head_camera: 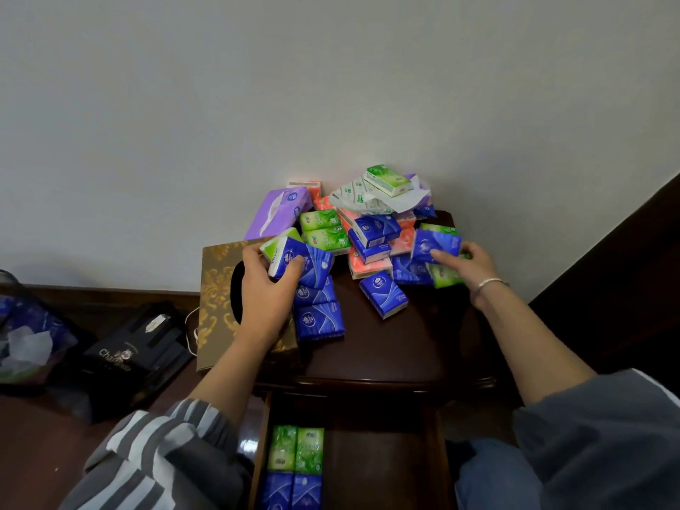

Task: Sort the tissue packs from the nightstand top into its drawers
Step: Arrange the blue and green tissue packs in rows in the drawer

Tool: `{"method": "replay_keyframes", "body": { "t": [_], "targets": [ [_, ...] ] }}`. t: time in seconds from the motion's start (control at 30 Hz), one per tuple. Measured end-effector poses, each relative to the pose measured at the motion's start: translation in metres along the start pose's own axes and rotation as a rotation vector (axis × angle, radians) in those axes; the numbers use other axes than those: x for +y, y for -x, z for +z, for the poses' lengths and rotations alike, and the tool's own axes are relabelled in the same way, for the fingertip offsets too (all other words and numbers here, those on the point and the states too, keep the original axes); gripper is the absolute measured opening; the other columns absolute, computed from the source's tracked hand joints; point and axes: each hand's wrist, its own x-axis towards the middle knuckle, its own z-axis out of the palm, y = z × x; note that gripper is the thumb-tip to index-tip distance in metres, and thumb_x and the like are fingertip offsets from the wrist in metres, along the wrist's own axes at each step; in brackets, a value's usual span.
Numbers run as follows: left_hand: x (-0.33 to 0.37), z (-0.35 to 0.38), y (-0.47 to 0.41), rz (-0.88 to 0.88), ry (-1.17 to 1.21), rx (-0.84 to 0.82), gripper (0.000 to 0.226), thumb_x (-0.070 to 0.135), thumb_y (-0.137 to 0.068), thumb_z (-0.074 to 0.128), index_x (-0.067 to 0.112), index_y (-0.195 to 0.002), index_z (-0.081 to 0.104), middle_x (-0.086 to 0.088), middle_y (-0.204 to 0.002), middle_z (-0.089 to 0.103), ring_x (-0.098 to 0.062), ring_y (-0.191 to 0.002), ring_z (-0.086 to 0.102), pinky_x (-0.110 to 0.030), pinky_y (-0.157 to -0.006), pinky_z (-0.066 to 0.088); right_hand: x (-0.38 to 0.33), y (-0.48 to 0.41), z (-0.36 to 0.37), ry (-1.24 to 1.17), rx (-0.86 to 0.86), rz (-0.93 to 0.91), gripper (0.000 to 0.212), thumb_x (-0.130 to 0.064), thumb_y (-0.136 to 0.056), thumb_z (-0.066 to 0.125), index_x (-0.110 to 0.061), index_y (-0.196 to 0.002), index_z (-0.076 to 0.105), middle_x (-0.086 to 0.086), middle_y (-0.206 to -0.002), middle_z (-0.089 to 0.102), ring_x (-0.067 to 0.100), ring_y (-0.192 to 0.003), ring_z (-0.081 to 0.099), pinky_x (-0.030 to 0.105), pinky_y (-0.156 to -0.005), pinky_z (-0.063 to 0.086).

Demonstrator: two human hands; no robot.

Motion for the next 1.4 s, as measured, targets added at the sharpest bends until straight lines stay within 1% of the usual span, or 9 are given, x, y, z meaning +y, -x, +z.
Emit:
{"method": "replay_keyframes", "body": {
  "t": [0.17,0.3,0.53,0.67,0.77,0.9,1.03,1.3,1.4],
  "targets": [
    [0.006,0.000,0.006,0.103,-0.022,-0.006,0.040,0.030,-0.084,0.070,0.023,-0.109,0.039,0.015,-0.100,0.063,0.003,-0.088,0.068,-0.012,-0.058,0.051,-0.014,0.066,-0.044,-0.498,-0.200,-0.026,0.028,-0.020,-0.086,0.060,-0.016,-0.114,0.061,-0.003,-0.089,0.074,0.012,-0.078,0.069,0.026,-0.064,0.058],
    [0.023,-0.001,0.025,0.227,0.011,0.094,0.050,0.020,-0.084,0.068,0.014,-0.122,0.036,0.016,-0.107,0.057,0.005,-0.095,0.064,-0.010,-0.070,0.050,-0.009,0.119,-0.073,-0.570,-0.370,0.043,0.040,-0.035,-0.077,0.055,-0.020,-0.114,0.064,0.002,-0.108,0.069,0.016,-0.097,0.066,0.037,-0.084,0.054],
    [0.018,-0.039,0.149,0.432,-0.017,-0.023,0.047,0.027,-0.079,0.062,0.022,-0.120,0.039,0.028,-0.105,0.058,0.009,-0.091,0.059,-0.006,-0.078,0.045,0.052,0.198,-0.077,-0.366,-0.703,0.217,0.046,-0.038,-0.057,0.085,-0.011,-0.093,0.075,0.008,-0.088,0.074,0.016,-0.073,0.071,0.025,-0.063,0.057],
    [-0.057,-0.076,0.223,0.110,-0.099,-0.118,0.048,0.021,-0.081,0.072,0.049,-0.108,0.044,0.020,-0.101,0.065,0.002,-0.084,0.067,-0.010,-0.065,0.052,0.106,0.216,-0.046,0.183,-0.851,0.231,0.037,-0.035,-0.070,0.073,-0.014,-0.101,0.068,0.001,-0.095,0.073,0.006,-0.083,0.068,0.017,-0.070,0.052],
    [-0.121,-0.092,0.237,-0.283,-0.140,-0.071,0.031,0.015,-0.085,0.070,0.035,-0.098,0.050,0.006,-0.096,0.069,-0.008,-0.085,0.069,-0.018,-0.063,0.051,0.154,0.208,-0.004,0.709,-0.881,0.044,0.027,-0.047,-0.070,0.076,-0.026,-0.081,0.063,-0.006,-0.090,0.063,0.002,-0.077,0.060,0.013,-0.067,0.047],
    [-0.173,-0.093,0.222,-0.579,-0.120,0.010,0.023,0.027,-0.085,0.070,0.026,-0.094,0.050,-0.002,-0.098,0.067,-0.017,-0.089,0.067,-0.033,-0.072,0.053,0.217,0.187,0.055,1.289,-0.932,-0.218,0.053,-0.063,-0.068,0.067,-0.019,-0.098,0.060,0.008,-0.109,0.051,0.027,-0.105,0.048,0.030,-0.086,0.035],
    [-0.191,-0.084,0.201,-0.632,-0.015,0.035,0.023,0.033,-0.084,0.070,0.027,-0.094,0.049,-0.001,-0.099,0.067,-0.011,-0.080,0.069,-0.024,-0.055,0.053,0.266,0.170,0.094,1.416,-1.074,-0.183,0.060,-0.062,-0.068,0.068,-0.016,-0.105,0.060,0.012,-0.119,0.056,0.031,-0.111,0.051,0.032,-0.089,0.038],
    [-0.205,-0.085,0.187,-0.740,0.056,0.052,0.028,0.035,-0.083,0.071,0.027,-0.098,0.049,-0.004,-0.101,0.068,-0.021,-0.086,0.071,-0.041,-0.069,0.060,0.316,0.164,0.099,1.343,-0.990,-0.237,0.089,-0.076,-0.057,0.064,-0.020,-0.126,0.049,0.009,-0.134,0.044,0.030,-0.125,0.038,0.038,-0.103,0.035],
    [-0.203,-0.082,0.187,-0.730,0.012,0.032,0.030,0.037,-0.082,0.071,0.027,-0.098,0.048,-0.003,-0.102,0.067,-0.020,-0.086,0.071,-0.043,-0.072,0.060,0.319,0.157,0.091,1.284,-0.954,-0.189,0.072,-0.069,-0.068,0.062,-0.022,-0.122,0.052,0.008,-0.134,0.046,0.028,-0.127,0.036,0.036,-0.105,0.032]
  ]
}}
